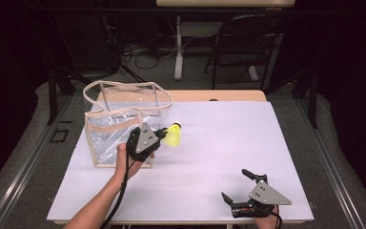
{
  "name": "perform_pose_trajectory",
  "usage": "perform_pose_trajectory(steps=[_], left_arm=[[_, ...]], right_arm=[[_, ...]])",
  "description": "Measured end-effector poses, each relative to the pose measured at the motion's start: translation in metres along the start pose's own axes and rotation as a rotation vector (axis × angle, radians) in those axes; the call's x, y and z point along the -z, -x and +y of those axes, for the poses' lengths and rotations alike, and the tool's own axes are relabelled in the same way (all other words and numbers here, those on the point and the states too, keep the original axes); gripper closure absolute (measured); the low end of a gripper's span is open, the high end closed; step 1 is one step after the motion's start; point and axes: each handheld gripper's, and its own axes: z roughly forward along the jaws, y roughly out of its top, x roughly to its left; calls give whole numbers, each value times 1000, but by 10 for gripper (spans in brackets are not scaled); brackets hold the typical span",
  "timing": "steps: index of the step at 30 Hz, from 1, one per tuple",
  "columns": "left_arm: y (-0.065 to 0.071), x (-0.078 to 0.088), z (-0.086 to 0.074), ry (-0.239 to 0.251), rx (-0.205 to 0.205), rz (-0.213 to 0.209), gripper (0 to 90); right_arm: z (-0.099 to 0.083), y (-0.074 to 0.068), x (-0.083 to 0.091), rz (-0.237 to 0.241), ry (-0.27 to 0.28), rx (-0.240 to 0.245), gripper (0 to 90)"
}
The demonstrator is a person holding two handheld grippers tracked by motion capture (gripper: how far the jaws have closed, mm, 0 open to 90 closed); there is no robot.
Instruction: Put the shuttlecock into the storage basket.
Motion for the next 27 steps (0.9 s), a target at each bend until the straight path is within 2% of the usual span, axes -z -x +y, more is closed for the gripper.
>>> perform_pose_trajectory(steps=[27], left_arm=[[-11, 3, 16, 14, -4, 10, 890]], right_arm=[[0, -1, 0, -1, 3, 1, 9]])
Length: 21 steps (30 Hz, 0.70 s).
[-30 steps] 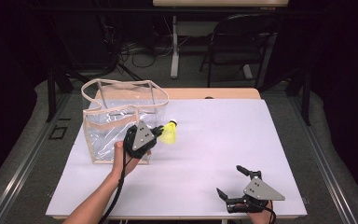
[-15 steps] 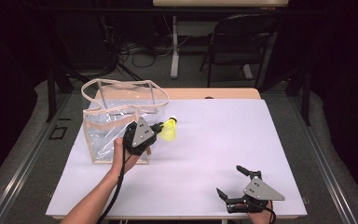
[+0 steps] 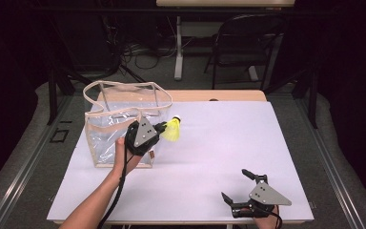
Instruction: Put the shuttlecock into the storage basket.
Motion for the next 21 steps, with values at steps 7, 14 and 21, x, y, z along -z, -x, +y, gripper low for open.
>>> perform_pose_trajectory(steps=[7, 14, 21], left_arm=[[-3, 2, 3, -2, 3, -2, 890], [-6, 2, 8, 5, 3, 2, 890], [-8, 3, 11, 9, 7, 2, 890]], right_arm=[[0, 0, 0, 1, -1, 1, 9], [0, 0, 0, -1, 1, 0, 9], [0, 0, 0, 1, 0, 0, 10]])
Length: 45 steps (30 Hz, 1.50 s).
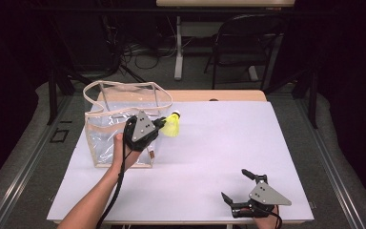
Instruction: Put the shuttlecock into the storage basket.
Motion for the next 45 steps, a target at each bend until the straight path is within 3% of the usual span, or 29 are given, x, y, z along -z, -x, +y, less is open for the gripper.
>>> perform_pose_trajectory(steps=[45], left_arm=[[-18, 6, 18, 40, 1, 52, 890]], right_arm=[[0, 0, 0, -1, 0, 1, 11]])
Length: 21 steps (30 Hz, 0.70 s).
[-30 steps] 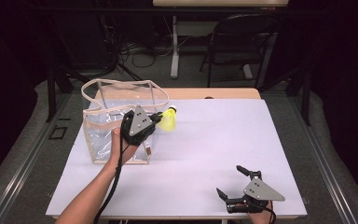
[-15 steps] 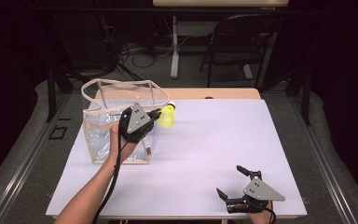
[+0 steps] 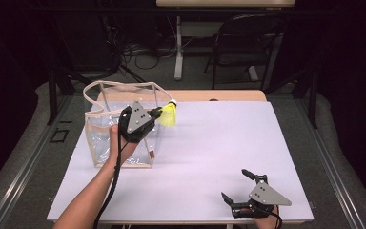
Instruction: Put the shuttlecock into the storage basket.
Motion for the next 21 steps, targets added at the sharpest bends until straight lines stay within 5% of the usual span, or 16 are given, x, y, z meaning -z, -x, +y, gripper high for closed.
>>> perform_pose_trajectory(steps=[21], left_arm=[[-10, 4, 7, 19, 11, 26, 890]], right_arm=[[0, 0, 0, -1, -2, 3, 11]])
